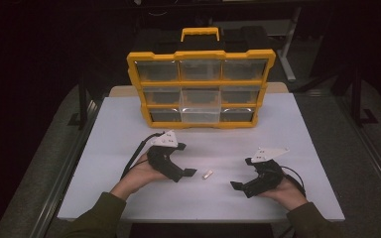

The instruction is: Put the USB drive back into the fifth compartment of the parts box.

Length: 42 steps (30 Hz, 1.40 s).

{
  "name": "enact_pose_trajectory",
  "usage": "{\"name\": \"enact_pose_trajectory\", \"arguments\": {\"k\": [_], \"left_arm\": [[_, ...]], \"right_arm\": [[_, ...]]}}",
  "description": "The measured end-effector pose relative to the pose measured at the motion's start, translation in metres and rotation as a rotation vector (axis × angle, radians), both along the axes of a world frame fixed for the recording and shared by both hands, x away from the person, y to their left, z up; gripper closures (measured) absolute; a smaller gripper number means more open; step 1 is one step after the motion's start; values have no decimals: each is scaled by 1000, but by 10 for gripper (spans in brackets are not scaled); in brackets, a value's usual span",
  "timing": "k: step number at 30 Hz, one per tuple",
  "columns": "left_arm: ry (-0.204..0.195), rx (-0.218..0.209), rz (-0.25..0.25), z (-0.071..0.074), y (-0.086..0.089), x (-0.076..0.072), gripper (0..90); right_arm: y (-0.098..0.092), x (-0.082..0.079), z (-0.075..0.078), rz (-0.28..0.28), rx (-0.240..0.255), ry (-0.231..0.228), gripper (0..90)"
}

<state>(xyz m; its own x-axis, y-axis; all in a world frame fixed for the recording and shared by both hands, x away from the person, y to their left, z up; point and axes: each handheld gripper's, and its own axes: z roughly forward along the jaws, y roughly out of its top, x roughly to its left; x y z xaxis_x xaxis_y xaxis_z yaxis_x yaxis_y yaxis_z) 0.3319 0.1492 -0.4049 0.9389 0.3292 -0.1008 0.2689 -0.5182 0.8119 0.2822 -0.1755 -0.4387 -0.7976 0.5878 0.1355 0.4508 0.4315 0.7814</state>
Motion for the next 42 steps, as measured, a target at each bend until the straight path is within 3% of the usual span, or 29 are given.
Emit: {"name": "enact_pose_trajectory", "arguments": {"k": [25,28,42], "left_arm": [[12,2,-1,-5,-27,6,2],[11,28,-5,-9,-34,4,4],[26,39,12,-16,-40,4,149]], "right_arm": [[0,0,-1,3,-2,3,0],[0,0,-1,2,-1,5,0],[0,0,-1,1,-1,5,0]]}}
